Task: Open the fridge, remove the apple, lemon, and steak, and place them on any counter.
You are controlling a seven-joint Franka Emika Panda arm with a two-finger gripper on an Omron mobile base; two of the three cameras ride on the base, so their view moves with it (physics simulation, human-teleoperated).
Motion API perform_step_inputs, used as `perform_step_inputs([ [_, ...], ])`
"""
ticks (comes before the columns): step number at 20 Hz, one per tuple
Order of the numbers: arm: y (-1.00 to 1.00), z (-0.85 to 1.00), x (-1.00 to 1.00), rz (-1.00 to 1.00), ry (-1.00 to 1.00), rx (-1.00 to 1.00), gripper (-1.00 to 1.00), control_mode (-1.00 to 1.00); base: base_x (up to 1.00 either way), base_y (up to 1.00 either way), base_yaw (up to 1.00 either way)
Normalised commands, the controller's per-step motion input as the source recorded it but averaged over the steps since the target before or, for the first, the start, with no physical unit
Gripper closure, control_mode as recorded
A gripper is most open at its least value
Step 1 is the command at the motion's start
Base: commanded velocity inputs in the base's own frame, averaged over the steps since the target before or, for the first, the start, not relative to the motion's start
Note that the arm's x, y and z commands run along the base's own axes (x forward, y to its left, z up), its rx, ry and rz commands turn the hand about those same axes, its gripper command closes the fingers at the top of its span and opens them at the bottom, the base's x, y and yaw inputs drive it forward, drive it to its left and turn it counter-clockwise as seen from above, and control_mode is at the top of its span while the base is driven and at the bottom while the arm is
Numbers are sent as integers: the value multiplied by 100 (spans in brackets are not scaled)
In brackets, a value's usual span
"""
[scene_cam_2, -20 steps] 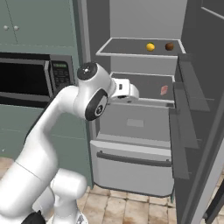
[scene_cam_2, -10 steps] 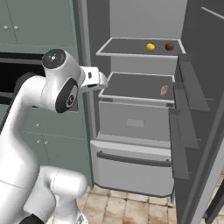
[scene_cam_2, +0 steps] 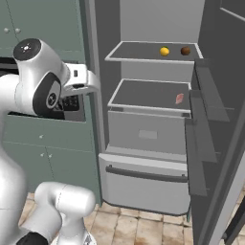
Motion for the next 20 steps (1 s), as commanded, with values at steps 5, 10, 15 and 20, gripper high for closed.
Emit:
perform_step_inputs([
  [5, 0, 0, -47, 0, 0, 0, -100, -100, 0, 0, 0],
  [10, 0, 0, -38, 0, 0, 0, -100, -100, 0, 0, 0],
  [15, 2, 0, -29, 0, 0, 0, -100, -100, 0, 0, 0],
  [20, 21, 0, -12, 0, 0, 0, -100, -100, 0, 0, 0],
])
